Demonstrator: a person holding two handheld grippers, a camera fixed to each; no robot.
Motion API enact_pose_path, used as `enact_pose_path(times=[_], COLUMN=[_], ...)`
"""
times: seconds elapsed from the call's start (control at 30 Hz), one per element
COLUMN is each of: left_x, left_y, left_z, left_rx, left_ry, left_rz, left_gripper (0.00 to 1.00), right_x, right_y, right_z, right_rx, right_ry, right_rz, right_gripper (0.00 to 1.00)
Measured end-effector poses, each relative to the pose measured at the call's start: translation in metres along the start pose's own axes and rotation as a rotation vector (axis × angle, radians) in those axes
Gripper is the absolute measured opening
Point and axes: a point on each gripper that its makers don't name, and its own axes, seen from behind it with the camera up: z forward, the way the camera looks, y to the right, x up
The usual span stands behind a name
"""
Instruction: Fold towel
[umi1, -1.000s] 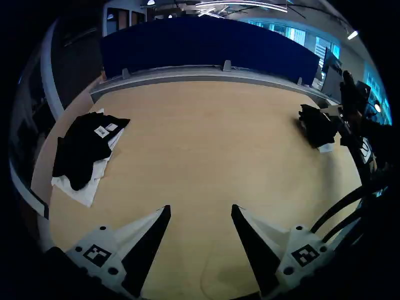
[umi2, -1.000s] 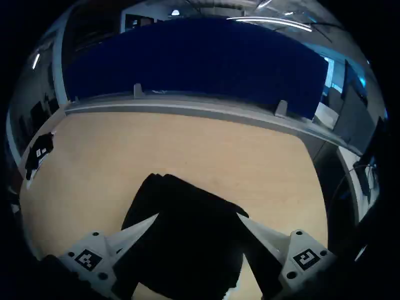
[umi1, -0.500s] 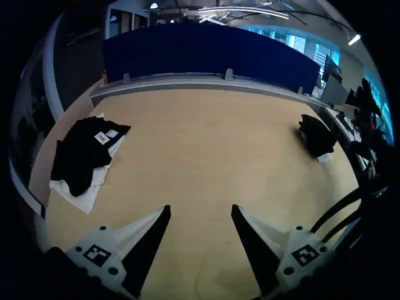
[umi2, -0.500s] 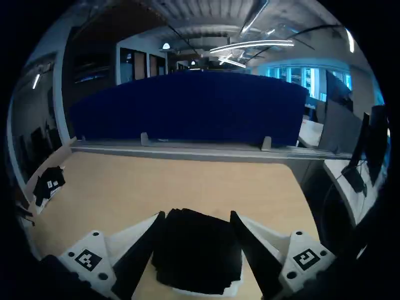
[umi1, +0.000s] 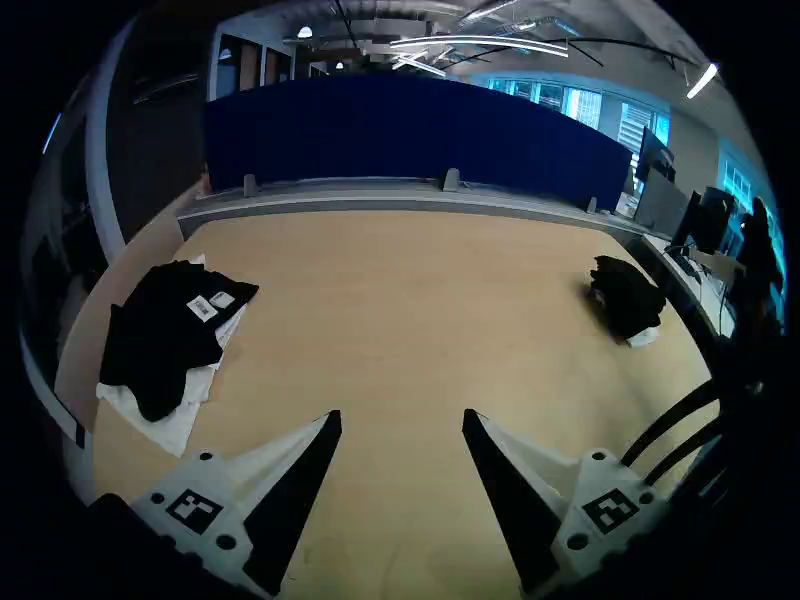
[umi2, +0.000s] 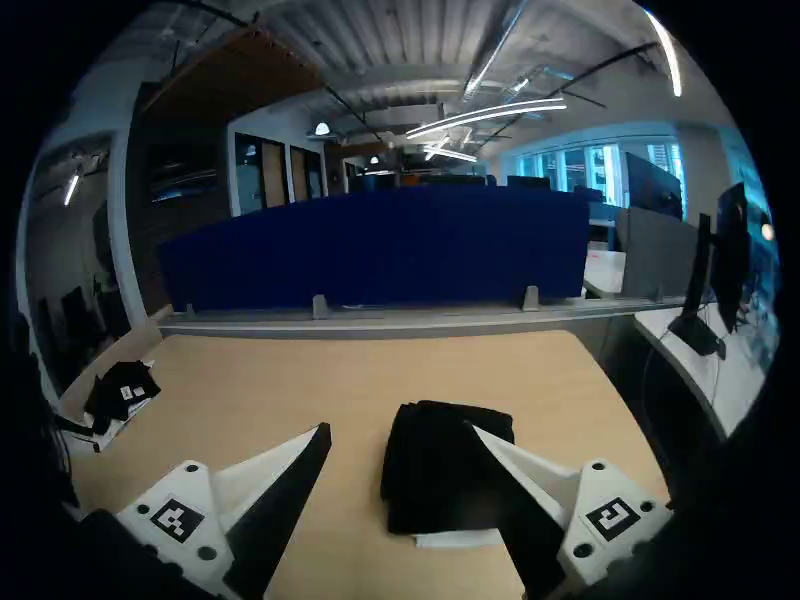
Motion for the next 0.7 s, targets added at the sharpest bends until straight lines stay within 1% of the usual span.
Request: enact_pose_path(times=[0.17,0.27,0.37,0.47,0.7], left_x=[0.012,0.017,0.025,0.038,0.090], left_y=[0.000,-0.001,0.000,0.000,-0.007], left_z=[0.001,0.002,0.002,0.000,-0.017], left_rx=[-0.013,-0.020,-0.032,-0.042,-0.039], left_ry=[0.044,0.070,0.112,0.173,0.397], left_rz=[0.001,0.004,0.005,-0.001,-0.034], left_gripper=[0.90,0.90,0.90,0.90,0.90], right_x=[-0.009,-0.012,-0.015,-0.017,-0.018], right_y=[-0.015,-0.018,-0.018,-0.018,-0.022], right_z=[-0.018,-0.025,-0.030,-0.035,-0.047], right_rx=[-0.014,-0.026,-0.043,-0.058,-0.064], right_ry=[0.023,0.041,0.046,0.052,0.077], right_rz=[0.004,0.010,0.017,0.019,0.007], right_gripper=[1.00,1.00,1.00,1.00,1.00])
